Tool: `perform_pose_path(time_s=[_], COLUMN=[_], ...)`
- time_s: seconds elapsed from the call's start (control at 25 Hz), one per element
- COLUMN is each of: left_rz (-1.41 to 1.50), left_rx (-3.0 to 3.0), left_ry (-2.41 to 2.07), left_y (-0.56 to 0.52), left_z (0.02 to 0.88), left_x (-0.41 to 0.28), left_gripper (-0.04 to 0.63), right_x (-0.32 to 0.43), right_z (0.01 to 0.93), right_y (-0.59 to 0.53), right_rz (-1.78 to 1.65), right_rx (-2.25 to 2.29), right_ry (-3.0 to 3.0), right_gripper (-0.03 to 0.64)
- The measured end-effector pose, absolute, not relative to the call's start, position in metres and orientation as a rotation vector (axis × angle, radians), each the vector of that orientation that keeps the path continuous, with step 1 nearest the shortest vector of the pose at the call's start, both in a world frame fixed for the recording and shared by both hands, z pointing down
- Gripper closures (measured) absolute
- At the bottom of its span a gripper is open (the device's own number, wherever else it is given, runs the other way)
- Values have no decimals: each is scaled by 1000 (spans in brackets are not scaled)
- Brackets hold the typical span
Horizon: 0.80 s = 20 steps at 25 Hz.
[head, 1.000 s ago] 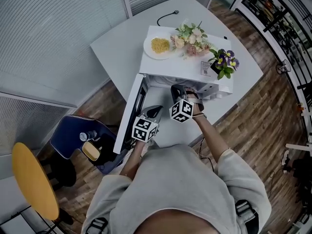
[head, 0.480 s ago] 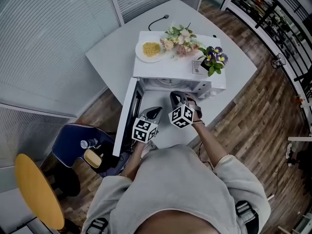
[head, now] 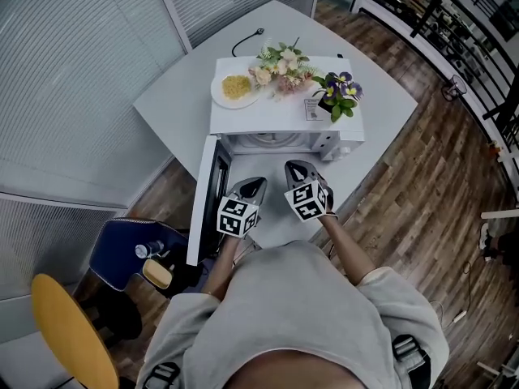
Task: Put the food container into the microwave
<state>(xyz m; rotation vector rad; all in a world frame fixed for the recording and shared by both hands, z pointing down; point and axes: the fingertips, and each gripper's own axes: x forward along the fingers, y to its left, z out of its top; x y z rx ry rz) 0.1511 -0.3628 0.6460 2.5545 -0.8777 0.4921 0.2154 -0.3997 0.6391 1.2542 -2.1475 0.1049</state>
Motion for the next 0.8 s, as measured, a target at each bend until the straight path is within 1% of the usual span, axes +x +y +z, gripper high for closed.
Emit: perform_pose_path(time_s=[0.2,0.8], left_rz=[511,522], left_rx=[2569,2576], left_ry=[-857,-830], left_y=[-363,-368], left_z=[647,646], left_x=[156,163], left_gripper=[584,584], right_x=[234,286], right_z=[636,632], right_y=[-388,-352], right_rz=[191,304], right_rx=[1358,1555], right_ry=[-2153,-2098], right_gripper=[603,603])
